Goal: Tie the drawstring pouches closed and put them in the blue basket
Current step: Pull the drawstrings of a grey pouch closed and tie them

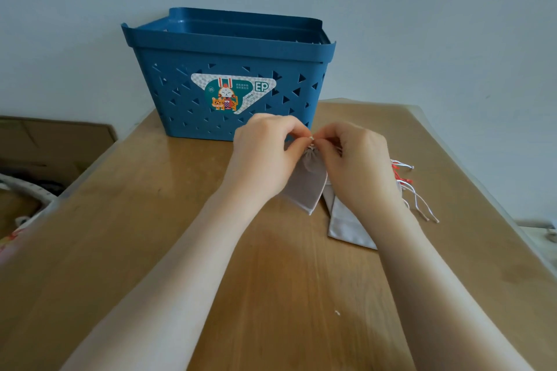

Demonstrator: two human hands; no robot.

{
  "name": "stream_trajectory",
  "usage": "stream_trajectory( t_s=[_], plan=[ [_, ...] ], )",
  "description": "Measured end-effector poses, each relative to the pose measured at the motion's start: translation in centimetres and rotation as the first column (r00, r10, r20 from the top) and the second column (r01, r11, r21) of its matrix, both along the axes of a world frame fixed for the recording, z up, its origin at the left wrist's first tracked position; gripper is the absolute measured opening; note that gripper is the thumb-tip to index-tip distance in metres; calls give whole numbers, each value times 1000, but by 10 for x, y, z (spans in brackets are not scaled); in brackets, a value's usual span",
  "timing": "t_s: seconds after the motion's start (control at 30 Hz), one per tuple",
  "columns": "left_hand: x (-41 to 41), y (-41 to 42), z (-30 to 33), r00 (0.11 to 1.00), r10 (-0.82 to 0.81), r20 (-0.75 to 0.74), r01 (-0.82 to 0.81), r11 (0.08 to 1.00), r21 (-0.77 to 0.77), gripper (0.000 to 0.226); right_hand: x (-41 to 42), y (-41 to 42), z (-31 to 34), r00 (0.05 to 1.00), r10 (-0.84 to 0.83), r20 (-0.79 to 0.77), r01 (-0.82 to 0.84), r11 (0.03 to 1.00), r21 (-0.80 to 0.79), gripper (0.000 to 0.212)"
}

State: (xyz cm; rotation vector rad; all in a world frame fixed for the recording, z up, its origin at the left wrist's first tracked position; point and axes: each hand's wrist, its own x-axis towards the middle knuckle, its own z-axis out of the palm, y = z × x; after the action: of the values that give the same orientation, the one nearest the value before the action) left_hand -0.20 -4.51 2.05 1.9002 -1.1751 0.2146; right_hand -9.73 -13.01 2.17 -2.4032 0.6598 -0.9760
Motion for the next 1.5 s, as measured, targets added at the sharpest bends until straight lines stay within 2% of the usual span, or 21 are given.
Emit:
stream_trajectory(
  t_s=[0.07,0.13,0.17,0.23,0.3,0.33,0.4,0.5,0.57,0.67,0.7,0.8,0.9,0.97,1.07,1.2,1.3,1.4,1.43,1.5],
  plan=[
    [0,-1,-1,998,12,61,-10,999,-46,18,1,1,1,999,31,-44,-28,997,76,14],
    [2,-2,-1,992,28,127,-19,997,-76,22,0,1,3,993,121,-13,-113,957,267,21],
    [3,-1,0,989,25,145,-12,995,-95,20,-2,1,5,984,171,42,-174,904,390,23],
    [2,0,1,996,-27,89,39,991,-131,12,-6,-1,6,961,235,146,-276,778,565,22],
    [-1,1,1,994,-101,-40,93,981,-168,6,-9,-3,6,937,260,234,-350,672,653,21],
    [-2,2,1,991,-115,-67,101,977,-190,7,-10,-5,5,922,265,284,-388,620,681,21],
    [-5,3,2,992,-119,-29,109,968,-224,7,-9,-8,3,891,265,370,-455,528,717,22],
    [-9,2,1,991,-130,18,131,964,-233,5,-8,-12,2,877,242,415,-480,473,739,22],
    [-10,0,-2,993,-118,0,115,970,-216,8,-8,-13,2,868,218,447,-496,432,753,19],
    [-10,-4,-5,995,-78,-61,65,979,-195,10,-8,-15,4,840,189,508,-542,306,783,22],
    [-9,-4,-5,997,-61,-55,49,978,-201,10,-8,-14,4,835,189,517,-551,286,784,22],
    [-8,-4,-4,998,-38,-53,26,975,-220,10,-6,-11,4,835,186,517,-549,307,777,18],
    [-9,-6,-7,981,-41,-190,5,982,-186,11,-4,-9,2,831,58,552,-541,314,781,18],
    [-10,-7,-9,903,-112,-414,28,979,-204,12,-3,-9,0,826,21,563,-539,321,779,26],
    [-11,-7,-7,656,-315,-686,124,941,-314,16,-4,-8,0,831,16,556,-532,319,785,29],
    [-10,-5,-3,344,-541,-767,202,841,-502,21,-3,-5,1,777,17,629,-618,205,759,37],
    [-9,-4,-3,167,-622,-765,192,781,-594,20,-2,0,0,709,9,705,-702,96,706,47],
    [-9,-4,-4,73,-655,-752,187,750,-635,9,0,0,-3,632,-49,773,-775,-28,631,41],
    [-9,-4,-4,76,-653,-753,189,751,-632,10,0,-2,-4,628,-54,776,-778,-43,627,39],
    [-8,-5,-4,125,-636,-761,197,768,-609,18,0,-6,-5,661,-18,750,-750,-10,661,34]
  ],
)
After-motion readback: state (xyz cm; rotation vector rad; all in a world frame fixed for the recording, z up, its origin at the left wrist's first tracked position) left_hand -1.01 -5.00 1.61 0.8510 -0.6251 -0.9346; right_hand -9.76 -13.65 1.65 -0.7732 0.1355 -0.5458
